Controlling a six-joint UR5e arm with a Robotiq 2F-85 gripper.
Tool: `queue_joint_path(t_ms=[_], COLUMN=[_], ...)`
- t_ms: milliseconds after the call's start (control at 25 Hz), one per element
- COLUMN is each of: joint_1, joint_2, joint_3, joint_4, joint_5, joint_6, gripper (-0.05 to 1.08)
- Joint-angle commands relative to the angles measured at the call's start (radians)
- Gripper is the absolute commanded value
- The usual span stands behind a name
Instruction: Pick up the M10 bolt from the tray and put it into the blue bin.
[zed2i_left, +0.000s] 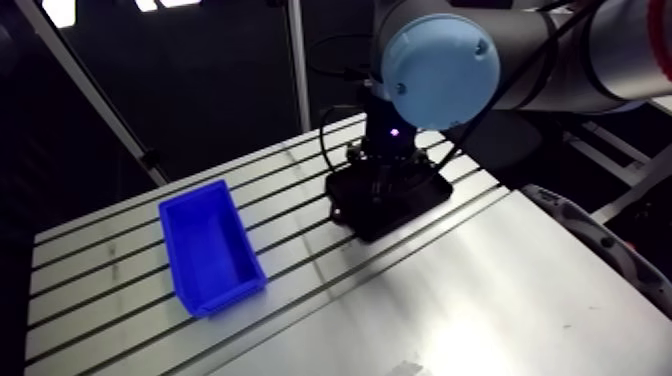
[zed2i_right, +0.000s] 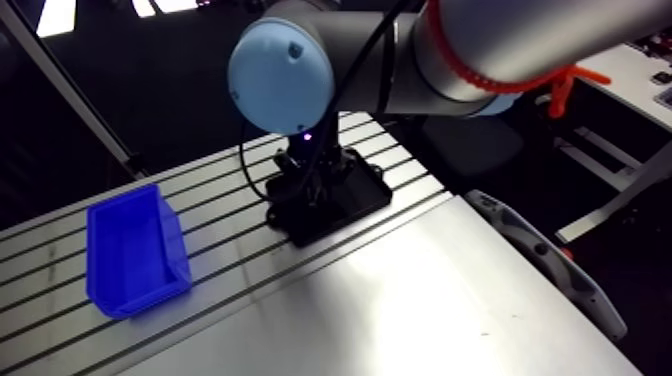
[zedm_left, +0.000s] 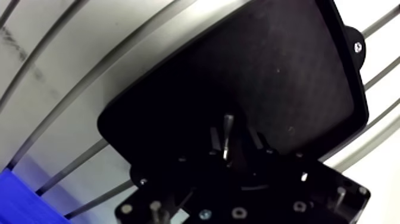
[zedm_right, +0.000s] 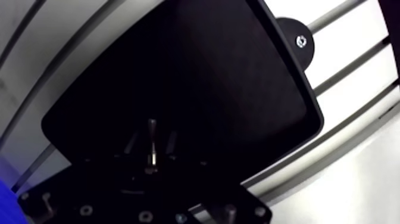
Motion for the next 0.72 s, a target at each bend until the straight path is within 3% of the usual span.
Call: queue_joint_path(t_ms=[40,720], joint_1=[0.001,0.002], joint_2=[0.001,0.001], joint_3=[0.0,-0.003], joint_4=[0.0,0.0], joint_5=[0.0,-0.002], joint_6=[0.001,0.001], gripper=[0.68,0.74])
